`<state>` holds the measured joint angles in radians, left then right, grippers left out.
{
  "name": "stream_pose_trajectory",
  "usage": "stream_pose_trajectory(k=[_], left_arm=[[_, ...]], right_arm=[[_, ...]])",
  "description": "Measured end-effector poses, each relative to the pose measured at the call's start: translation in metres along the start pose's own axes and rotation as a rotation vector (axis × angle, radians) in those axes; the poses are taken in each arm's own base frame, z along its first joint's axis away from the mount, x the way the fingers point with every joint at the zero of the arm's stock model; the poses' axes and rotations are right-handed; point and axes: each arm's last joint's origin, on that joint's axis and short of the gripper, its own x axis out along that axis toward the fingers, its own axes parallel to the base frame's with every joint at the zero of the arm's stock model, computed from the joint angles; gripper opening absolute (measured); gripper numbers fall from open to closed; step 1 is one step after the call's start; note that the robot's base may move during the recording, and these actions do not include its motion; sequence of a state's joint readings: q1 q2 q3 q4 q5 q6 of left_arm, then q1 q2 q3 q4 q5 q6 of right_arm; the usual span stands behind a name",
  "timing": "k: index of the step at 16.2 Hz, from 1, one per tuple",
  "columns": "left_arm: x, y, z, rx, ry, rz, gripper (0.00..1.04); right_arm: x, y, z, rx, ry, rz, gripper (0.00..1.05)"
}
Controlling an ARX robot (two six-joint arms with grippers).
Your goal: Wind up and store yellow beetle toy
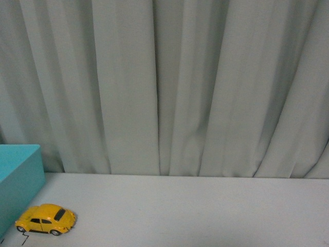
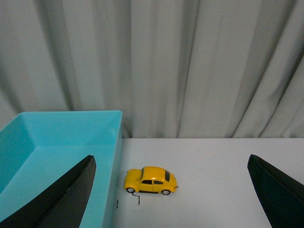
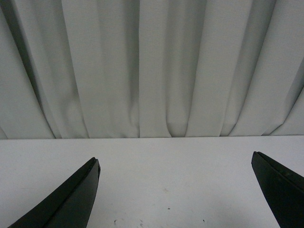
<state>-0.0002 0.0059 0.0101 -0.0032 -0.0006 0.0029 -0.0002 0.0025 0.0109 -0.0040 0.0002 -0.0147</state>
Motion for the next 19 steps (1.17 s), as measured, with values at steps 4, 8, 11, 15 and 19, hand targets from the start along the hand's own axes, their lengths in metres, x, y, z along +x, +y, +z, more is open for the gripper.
stream_pose_trajectory(k=[4,8,11,15,19], left_arm=[[0.002,0.001,0.010,-0.142,0.373,0.225,0.98],[0.019,0.015,0.045,-0.148,0.220,0.221,0.98],[0.053,0.027,0.048,-0.051,0.254,0.180,0.98],[0.106,0.036,0.074,0.075,0.233,0.128,0.98],[0.186,0.040,0.086,0.282,0.335,-0.047,0.98]], right_arm=[[0.000,0.000,0.000,0.000,-0.001,0.001,0.98],[0.000,0.000,0.000,0.000,0.001,0.000,0.98],[0.000,0.000,0.000,0.000,0.001,0.000,0.98],[0.000,0.000,0.000,0.000,0.000,0.000,0.98],[0.000,0.000,0.000,0.000,0.001,0.000,0.98]])
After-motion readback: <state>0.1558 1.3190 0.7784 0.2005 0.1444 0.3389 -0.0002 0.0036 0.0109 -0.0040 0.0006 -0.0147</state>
